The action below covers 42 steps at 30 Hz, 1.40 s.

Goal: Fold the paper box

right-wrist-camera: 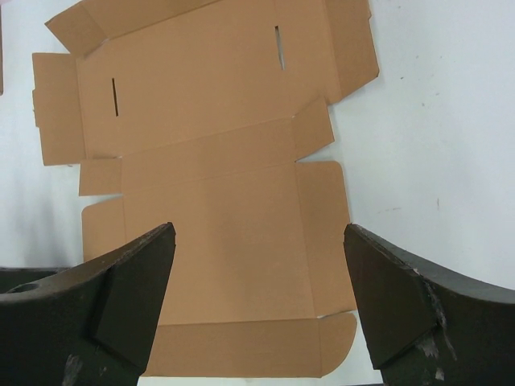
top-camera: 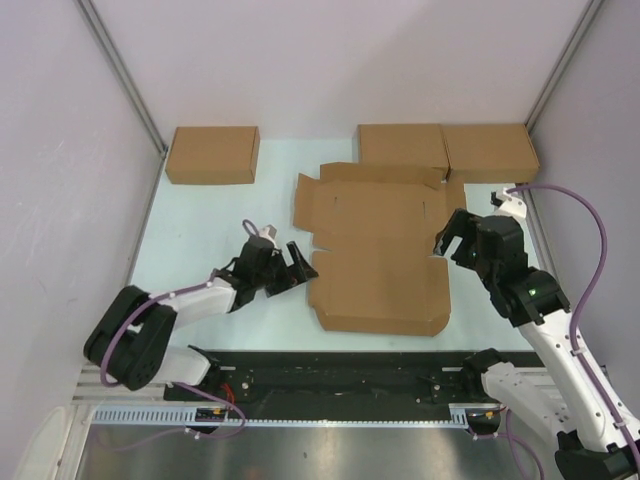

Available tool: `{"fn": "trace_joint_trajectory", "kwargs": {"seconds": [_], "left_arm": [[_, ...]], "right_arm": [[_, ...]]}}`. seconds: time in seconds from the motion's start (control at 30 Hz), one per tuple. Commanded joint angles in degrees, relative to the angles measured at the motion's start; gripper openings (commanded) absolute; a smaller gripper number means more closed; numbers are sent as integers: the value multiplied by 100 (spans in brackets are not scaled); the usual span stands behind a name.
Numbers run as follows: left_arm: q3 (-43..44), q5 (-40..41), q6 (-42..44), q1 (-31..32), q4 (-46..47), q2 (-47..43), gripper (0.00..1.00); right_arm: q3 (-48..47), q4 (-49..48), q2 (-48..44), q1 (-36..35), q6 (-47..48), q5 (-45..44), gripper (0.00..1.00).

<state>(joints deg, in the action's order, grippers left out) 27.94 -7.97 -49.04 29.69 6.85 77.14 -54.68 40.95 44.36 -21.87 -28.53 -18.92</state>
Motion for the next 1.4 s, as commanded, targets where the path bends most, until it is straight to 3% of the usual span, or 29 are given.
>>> {"fn": "trace_joint_trajectory", "kwargs": {"seconds": [0.0, 0.13, 0.23, 0.27, 0.3, 0.37, 0.4, 0.67, 0.77, 0.97, 1.0, 1.1, 1.23, 1.37], "left_arm": [[325, -327, -80, 177, 974, 616, 94], [474, -1012, 34, 230, 1196, 1337, 72], [484, -1303, 140, 221, 1161, 1611, 50], [519, -1339, 297, 221, 1073, 1646, 30], [563, -1391, 394, 221, 829, 1655, 19], [729, -1505, 709, 195, 294, 1567, 1], [808, -1550, 842, 160, 29, 1419, 0], [1828, -1305, 2405, 37, -3194, 864, 0], [1951, -884, 2889, -121, -3959, 785, 0], [1855, -100, 2971, -640, -4385, 416, 4], [1890, -39, 2944, -718, -4403, 381, 8], [2021, 234, 2856, -781, -4464, 275, 59], [2364, 410, 2654, -790, -4535, -120, 80], [2795, 428, 2408, -790, -4351, -673, 82]], "right_arm": [[45, -210, -147, 33, -56, 55, 91], [62, -184, -234, 77, -38, 99, 91], [89, -166, -357, 104, -29, 99, 90], [97, -166, -393, 130, -29, 107, 90], [123, -157, -419, 130, -29, 116, 90], [133, -140, -481, 165, -29, 143, 90], [133, -131, -507, 183, -29, 169, 90], [176, -140, -551, 218, 41, 195, 90], [194, -192, -499, 218, 67, 230, 90], [273, -316, -393, 209, 111, 283, 90], [273, -333, -349, 209, 120, 301, 90], [264, -412, -279, 209, 111, 353, 90], [273, -640, -113, 165, 103, 529, 90], [264, -1061, 274, -97, -107, 347, 86]]}}
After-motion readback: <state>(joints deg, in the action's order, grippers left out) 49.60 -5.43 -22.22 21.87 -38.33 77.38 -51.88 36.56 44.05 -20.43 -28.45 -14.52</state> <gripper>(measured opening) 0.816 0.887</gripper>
